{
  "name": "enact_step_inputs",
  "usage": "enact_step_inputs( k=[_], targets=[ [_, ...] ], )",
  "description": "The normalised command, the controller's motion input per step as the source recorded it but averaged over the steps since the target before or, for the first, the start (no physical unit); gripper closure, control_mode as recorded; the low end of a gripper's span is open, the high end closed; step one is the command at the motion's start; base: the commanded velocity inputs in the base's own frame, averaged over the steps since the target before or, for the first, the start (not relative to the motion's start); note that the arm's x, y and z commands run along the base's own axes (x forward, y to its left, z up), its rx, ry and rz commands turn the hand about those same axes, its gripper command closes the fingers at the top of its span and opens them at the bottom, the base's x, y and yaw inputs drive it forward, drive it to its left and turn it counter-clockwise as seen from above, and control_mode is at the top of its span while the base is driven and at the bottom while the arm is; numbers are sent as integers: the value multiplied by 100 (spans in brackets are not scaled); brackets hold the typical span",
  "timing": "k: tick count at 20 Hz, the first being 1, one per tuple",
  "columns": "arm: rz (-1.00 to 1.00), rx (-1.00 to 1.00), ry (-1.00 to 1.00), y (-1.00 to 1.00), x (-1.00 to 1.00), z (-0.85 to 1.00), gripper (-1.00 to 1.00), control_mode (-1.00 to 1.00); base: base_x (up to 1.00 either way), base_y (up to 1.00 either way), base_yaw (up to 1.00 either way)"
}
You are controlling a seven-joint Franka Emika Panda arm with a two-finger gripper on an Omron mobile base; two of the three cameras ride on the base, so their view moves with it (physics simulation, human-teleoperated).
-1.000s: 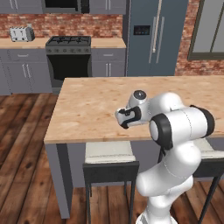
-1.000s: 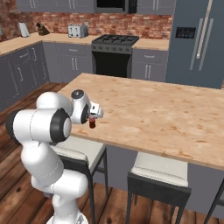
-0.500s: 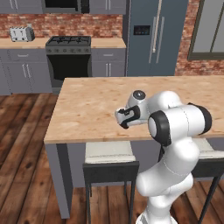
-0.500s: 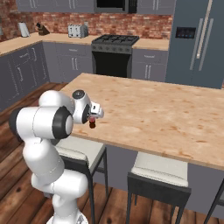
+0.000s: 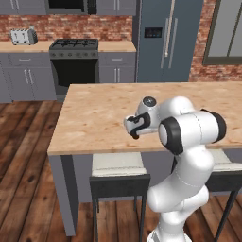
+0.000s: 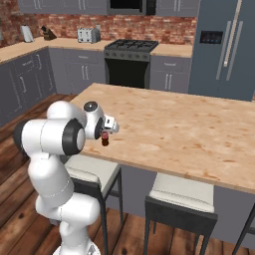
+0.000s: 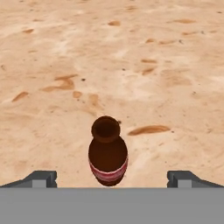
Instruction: Place the large bottle from the dining counter next to the other large bottle outside the sink, and place the small bottle from the dining counter next to the other small bottle inside the sink.
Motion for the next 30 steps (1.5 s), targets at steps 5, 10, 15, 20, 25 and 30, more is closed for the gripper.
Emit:
enact_step_inputs(
  k=[5, 10, 15, 20, 25, 30],
  targets=[
    [0, 0, 0, 0, 14, -6, -100, -100, 0, 0, 0],
    [0, 0, 0, 0, 17, -12, -100, -100, 0, 0, 0],
    [0, 0, 0, 0, 17, -14, -100, -100, 0, 0, 0],
    [0, 0, 0, 0, 11, -7, -100, -100, 0, 0, 0],
    [0, -1, 0, 0, 19, -2, 100, -100, 0, 0, 0],
    [0, -2, 0, 0, 5, 0, 100, -100, 0, 0, 0]
  ],
)
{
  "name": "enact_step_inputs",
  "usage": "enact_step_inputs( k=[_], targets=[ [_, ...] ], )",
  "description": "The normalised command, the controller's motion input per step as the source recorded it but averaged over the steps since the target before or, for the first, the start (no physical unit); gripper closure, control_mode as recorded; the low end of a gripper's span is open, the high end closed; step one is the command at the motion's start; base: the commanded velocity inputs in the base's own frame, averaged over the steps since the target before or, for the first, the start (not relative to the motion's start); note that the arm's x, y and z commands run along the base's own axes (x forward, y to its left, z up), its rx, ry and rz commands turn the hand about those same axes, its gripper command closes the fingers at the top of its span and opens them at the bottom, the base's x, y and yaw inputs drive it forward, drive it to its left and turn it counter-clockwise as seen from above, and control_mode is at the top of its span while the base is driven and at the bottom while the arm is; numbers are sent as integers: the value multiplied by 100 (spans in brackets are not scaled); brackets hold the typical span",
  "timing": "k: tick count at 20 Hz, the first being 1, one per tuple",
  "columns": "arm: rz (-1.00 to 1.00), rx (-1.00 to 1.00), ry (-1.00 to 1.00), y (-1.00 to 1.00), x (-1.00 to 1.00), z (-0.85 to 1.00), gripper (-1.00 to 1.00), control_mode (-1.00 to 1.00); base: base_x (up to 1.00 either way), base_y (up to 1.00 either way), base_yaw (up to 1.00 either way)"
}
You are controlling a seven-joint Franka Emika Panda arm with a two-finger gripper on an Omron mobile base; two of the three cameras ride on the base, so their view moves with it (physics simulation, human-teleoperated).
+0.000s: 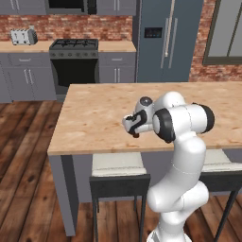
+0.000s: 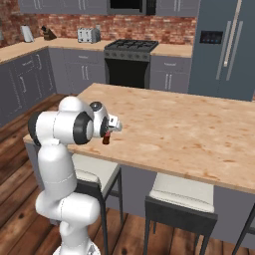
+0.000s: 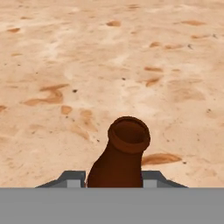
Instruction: Place the large bottle from the dining counter next to the other large bottle outside the sink, and place the small bottle from the dining counter next to the other small bottle inside the sink.
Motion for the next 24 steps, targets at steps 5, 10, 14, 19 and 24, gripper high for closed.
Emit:
enact_step_inputs(
  k=[5, 10, 14, 19, 24],
  targets=[
    [0, -2, -2, 0, 0, 0, 100, -100, 0, 0, 0],
    [0, -4, -7, 2, 0, 0, 100, -100, 0, 0, 0],
    [0, -4, -10, 6, -7, 8, 100, -100, 0, 0, 0],
    [2, -3, -10, 10, -13, 9, 100, -100, 0, 0, 0],
    [2, 0, -8, 11, -12, 2, 100, -100, 0, 0, 0]
  ],
)
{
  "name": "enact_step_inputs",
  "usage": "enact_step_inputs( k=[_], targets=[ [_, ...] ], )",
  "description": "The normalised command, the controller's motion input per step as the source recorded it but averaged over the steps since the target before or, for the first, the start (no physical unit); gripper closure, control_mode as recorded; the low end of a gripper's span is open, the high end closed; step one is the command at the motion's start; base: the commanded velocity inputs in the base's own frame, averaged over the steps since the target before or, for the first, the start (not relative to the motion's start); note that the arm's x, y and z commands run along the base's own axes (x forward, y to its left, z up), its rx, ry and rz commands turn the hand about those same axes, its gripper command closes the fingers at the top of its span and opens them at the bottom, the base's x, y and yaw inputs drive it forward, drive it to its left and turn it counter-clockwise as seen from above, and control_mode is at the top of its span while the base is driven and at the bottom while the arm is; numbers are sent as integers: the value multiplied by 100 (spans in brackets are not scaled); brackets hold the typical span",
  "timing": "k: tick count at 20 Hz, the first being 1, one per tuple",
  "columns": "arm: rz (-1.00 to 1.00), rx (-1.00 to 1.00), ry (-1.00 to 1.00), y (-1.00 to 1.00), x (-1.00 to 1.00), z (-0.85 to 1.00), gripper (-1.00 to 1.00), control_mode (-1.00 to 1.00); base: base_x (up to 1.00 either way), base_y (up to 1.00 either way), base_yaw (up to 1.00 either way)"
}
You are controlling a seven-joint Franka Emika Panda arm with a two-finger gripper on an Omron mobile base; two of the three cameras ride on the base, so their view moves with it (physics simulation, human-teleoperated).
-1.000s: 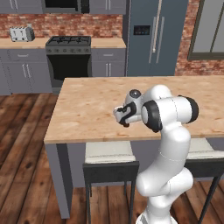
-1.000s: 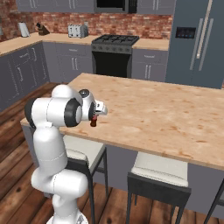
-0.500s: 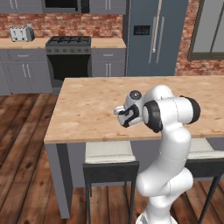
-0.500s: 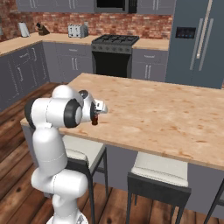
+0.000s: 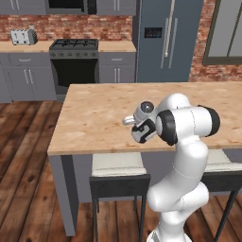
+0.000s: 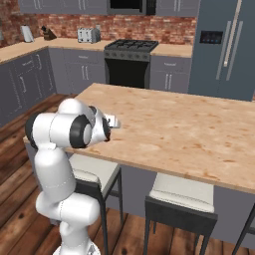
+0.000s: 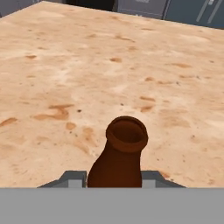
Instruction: Place the large bottle from the dining counter next to the other large bottle outside the sink, and place the small bottle from the dining counter next to the other small bottle inside the sink.
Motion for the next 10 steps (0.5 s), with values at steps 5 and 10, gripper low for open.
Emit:
enact_step_inputs(
  k=[5, 10],
  targets=[
    [4, 0, -4, 16, -4, 0, 100, -100, 0, 0, 0],
    [4, 0, 0, 13, 0, 0, 100, -100, 0, 0, 0]
  ],
)
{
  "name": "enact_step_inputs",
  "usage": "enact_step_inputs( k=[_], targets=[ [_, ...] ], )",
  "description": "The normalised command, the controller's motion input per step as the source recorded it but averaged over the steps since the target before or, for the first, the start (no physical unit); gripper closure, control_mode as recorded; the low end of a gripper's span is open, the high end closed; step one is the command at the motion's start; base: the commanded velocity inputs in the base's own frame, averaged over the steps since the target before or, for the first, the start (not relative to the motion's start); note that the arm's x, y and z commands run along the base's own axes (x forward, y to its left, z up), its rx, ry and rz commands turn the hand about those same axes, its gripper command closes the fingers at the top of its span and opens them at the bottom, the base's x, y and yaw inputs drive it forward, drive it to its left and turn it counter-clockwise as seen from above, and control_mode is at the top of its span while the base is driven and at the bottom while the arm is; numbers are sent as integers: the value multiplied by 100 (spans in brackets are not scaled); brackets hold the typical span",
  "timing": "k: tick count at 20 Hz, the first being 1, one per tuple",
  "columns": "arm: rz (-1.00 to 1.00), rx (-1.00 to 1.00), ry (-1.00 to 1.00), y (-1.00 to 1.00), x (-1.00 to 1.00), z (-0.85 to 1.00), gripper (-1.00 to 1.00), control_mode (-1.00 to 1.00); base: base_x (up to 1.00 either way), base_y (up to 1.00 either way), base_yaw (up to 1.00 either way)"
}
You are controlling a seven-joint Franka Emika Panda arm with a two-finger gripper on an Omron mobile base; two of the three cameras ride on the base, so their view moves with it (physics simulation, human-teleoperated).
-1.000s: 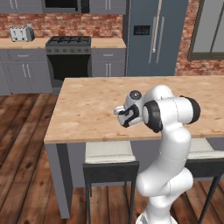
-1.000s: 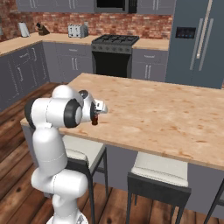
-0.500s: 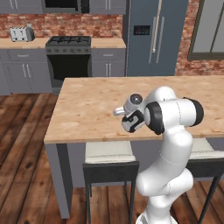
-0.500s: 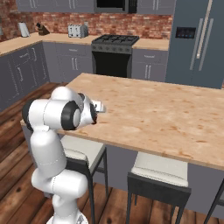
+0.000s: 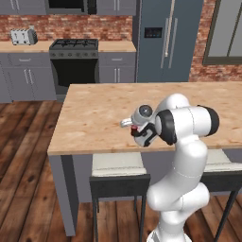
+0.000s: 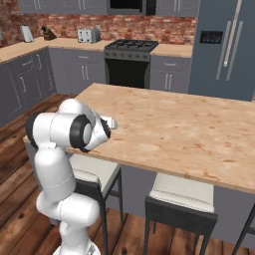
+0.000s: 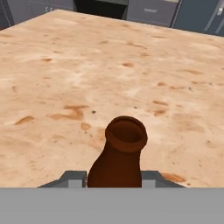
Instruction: Place the large bottle from the dining counter next to the other large bottle outside the sink, and place the small bottle from the dining counter next to the other small bottle inside the sink.
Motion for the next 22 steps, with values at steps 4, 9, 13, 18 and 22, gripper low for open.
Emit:
enact_step_inputs(
  k=[4, 9, 13, 18, 22],
  targets=[
    [2, 0, 0, 6, 0, 0, 100, 100, 0, 7, 2],
    [0, 0, 0, 0, 0, 0, 100, 100, -13, 27, 3],
    [0, 0, 0, 0, 0, 0, 100, 100, -30, 42, 3],
    [0, 0, 0, 0, 0, 0, 100, 100, -6, 58, 3],
    [0, 0, 0, 0, 0, 0, 100, 100, 0, 72, 4]
  ],
)
